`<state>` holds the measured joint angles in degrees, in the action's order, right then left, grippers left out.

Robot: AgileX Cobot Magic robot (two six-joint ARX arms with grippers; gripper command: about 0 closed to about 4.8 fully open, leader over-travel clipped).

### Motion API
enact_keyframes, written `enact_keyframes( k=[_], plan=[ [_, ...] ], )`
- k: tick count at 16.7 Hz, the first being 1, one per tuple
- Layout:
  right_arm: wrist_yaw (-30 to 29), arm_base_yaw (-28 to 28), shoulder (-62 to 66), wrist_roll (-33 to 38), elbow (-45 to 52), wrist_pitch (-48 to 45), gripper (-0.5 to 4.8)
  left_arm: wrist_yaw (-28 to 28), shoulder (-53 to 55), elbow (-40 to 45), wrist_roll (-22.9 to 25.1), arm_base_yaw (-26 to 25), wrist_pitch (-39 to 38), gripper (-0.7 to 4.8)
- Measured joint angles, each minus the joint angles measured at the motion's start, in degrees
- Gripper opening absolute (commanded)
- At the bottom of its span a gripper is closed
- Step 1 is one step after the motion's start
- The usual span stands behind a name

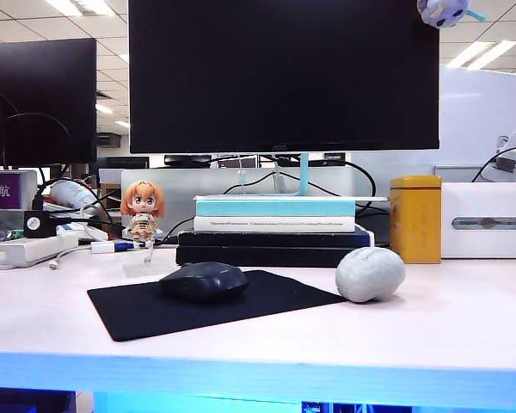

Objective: Place the black mouse on the black mouse pad.

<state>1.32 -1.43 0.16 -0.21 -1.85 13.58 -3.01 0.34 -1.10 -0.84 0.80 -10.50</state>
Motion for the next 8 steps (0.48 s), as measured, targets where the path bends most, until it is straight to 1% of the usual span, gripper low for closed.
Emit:
enact_keyframes(
  k=[8],
  plan=[
    [-0.02,0.00,0.00,0.00,0.02,0.00,-0.01,-0.68,0.00,0.00,0.00,0.09,0.02,-0.05]
  ],
)
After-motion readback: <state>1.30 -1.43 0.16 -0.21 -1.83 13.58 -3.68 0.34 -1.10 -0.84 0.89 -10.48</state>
